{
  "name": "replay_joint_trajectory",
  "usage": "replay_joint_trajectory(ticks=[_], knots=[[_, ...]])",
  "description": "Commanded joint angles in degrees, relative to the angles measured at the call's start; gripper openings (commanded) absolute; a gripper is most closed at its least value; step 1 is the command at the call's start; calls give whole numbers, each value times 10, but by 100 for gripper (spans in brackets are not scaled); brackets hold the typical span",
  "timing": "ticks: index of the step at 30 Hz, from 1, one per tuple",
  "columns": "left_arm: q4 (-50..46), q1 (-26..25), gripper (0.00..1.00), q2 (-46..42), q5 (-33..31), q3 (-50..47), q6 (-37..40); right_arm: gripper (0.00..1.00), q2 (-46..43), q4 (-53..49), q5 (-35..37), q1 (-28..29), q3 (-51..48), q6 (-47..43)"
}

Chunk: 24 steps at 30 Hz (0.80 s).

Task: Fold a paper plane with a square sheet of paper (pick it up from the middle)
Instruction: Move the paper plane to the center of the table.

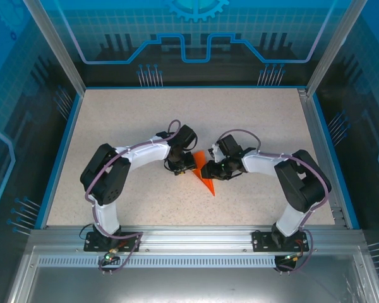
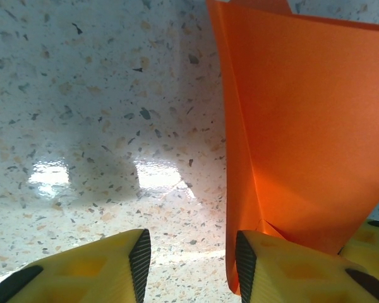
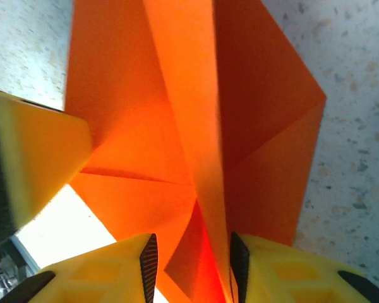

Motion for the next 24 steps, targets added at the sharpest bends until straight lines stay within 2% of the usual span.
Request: replay_joint_trajectory(ticks=[1,5,8,15,21,24], knots=[[6,4,43,-30,-5,-14,5,37,17,-30,21,15,27,-15],[11,5,43,-43,-7,-22,6,32,28,-43,36,25,42,-20],[17,4,43,-59,-17,-32,2,25,41,-71,56,33,62,-28],[22,7,43,-147,-99,-78,-19,2,29,-135,130,59,108,-29],[20,29,46,-220,-155,-123,-40,0,18,-260,303,67,193,-2],[22,41,46,-239,-164,-140,-42,2,53,-301,341,64,246,14]])
